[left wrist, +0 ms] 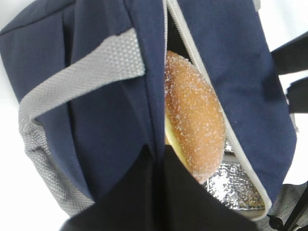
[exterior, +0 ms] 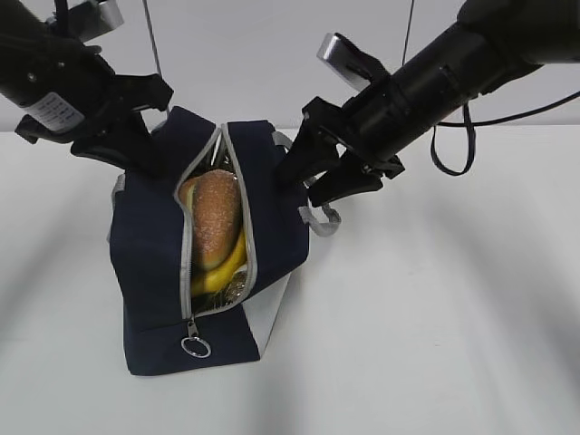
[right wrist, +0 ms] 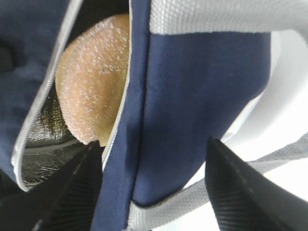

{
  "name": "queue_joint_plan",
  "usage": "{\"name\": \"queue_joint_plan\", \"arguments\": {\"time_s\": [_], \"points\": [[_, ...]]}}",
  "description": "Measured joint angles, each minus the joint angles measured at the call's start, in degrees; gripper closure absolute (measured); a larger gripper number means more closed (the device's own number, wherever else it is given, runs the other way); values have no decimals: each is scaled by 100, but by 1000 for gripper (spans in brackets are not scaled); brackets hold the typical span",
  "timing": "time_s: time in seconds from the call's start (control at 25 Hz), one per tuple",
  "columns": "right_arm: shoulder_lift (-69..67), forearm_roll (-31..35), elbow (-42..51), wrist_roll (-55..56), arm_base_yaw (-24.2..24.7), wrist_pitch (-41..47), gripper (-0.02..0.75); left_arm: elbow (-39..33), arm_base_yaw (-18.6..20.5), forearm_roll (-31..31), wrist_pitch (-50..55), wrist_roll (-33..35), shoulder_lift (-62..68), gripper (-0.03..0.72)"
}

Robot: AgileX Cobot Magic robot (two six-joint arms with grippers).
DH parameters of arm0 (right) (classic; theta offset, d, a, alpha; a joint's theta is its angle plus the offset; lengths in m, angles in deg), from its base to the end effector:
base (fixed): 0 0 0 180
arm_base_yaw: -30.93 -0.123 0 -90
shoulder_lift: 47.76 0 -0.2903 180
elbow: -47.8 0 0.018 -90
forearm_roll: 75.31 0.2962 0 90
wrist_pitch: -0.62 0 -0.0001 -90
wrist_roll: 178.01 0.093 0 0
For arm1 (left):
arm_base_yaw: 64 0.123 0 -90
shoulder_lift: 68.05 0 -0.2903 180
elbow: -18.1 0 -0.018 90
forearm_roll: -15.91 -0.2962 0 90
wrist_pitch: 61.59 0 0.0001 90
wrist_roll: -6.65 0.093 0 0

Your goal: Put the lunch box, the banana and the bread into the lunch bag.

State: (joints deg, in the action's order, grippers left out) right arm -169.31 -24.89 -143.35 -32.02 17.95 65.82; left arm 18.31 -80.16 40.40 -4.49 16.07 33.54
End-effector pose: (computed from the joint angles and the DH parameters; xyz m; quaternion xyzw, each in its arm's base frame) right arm 0.4273 0.1653 0.2200 -0.2103 0.8944 0.3803 0.1059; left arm 0.3633 -0.1390 0.2869 0.1346 0.9539 -0.2068 0.1706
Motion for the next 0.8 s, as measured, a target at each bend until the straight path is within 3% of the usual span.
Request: {"name": "queue_joint_plan", "arguments": {"time_s": [0.28,0.56,0.64,0.8], "points": [[-258,190,0,4,-73,-137,296,0,0,0,-1,0,0,691],[-268,204,0,4,-73,-226,687,0,0,36,-1,0,0,691],[-268,267,0,13,-73,-193,734,0,0,122,-1,0,0,691],[-229,373,-42,38,-73,8,741,0,-26,575,-36,61,0,691]]}}
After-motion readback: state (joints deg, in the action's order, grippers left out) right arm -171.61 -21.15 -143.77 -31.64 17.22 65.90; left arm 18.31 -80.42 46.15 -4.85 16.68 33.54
